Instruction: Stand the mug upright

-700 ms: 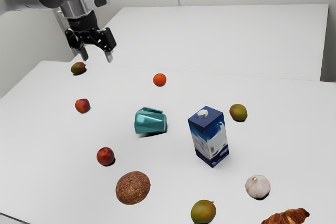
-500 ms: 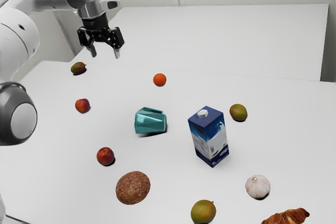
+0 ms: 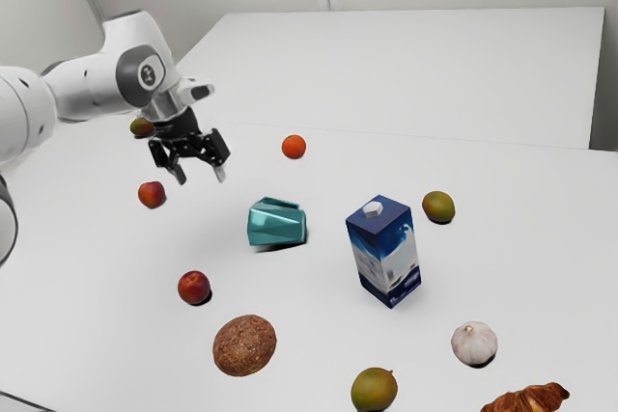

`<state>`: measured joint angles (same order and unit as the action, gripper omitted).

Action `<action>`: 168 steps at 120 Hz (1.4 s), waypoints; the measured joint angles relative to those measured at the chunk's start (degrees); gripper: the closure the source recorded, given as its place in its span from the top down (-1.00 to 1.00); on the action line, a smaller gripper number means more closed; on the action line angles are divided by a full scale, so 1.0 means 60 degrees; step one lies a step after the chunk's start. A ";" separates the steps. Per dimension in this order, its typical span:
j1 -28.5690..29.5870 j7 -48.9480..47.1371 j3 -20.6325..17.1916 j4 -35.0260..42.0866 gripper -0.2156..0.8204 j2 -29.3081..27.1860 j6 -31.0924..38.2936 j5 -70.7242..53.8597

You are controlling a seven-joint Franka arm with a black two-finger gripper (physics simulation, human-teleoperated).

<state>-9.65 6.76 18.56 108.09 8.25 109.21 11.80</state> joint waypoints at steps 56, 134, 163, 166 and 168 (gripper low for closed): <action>-0.0079 0.2767 0.0392 0.2843 0.58 -0.0666 0.2454 0.5429; -0.0168 0.6559 0.0382 0.2896 0.58 0.0389 0.2627 0.9031; -0.0230 0.7445 0.0380 0.2896 0.58 0.0793 0.2398 0.9791; -0.0222 0.7518 0.0379 0.2888 0.58 0.0842 0.2350 0.9857; -0.0217 0.7566 0.0379 0.2883 0.58 0.0866 0.2315 0.9901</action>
<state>-10.96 52.16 20.83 125.39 13.45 123.11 71.21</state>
